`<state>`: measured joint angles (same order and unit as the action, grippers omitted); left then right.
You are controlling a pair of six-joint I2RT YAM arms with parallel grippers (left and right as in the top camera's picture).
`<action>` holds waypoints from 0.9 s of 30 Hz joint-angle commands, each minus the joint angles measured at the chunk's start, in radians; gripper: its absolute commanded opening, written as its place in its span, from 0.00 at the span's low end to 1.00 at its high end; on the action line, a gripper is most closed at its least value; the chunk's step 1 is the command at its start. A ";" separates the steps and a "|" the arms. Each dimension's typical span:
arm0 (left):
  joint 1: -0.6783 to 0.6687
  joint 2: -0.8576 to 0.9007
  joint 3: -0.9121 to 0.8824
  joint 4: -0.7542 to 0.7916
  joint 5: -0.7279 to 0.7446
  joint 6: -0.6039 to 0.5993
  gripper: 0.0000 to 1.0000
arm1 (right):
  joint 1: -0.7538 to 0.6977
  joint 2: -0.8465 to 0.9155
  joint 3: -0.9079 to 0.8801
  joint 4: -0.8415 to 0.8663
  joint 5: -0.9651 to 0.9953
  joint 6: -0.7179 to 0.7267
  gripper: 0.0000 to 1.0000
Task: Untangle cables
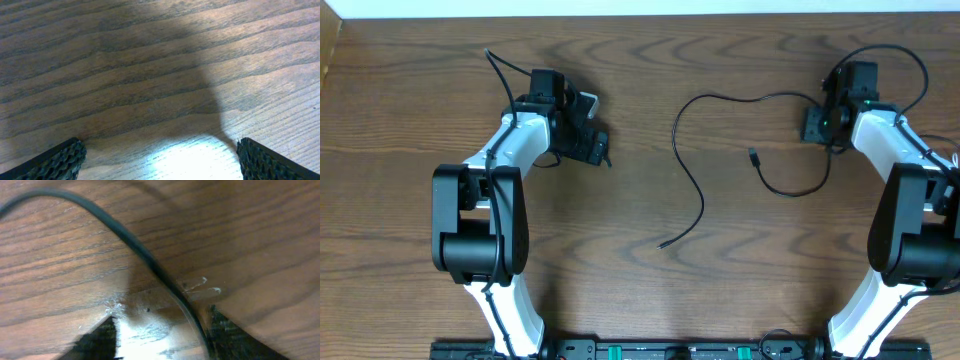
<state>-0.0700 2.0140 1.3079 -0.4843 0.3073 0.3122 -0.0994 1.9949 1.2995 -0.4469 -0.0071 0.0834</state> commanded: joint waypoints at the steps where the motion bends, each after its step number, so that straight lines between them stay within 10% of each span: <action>1: 0.002 -0.019 0.011 -0.021 -0.013 0.009 0.98 | 0.003 0.004 -0.048 0.043 -0.029 -0.002 0.41; 10: 0.002 -0.019 0.011 -0.037 -0.014 0.010 0.98 | 0.002 0.004 -0.091 0.106 0.024 -0.002 0.02; 27: 0.002 -0.019 0.011 -0.038 -0.014 0.010 0.97 | -0.002 -0.053 0.181 0.039 0.129 -0.003 0.01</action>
<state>-0.0700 2.0113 1.3098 -0.5106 0.3069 0.3149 -0.0994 1.9942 1.3697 -0.3874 0.0532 0.0830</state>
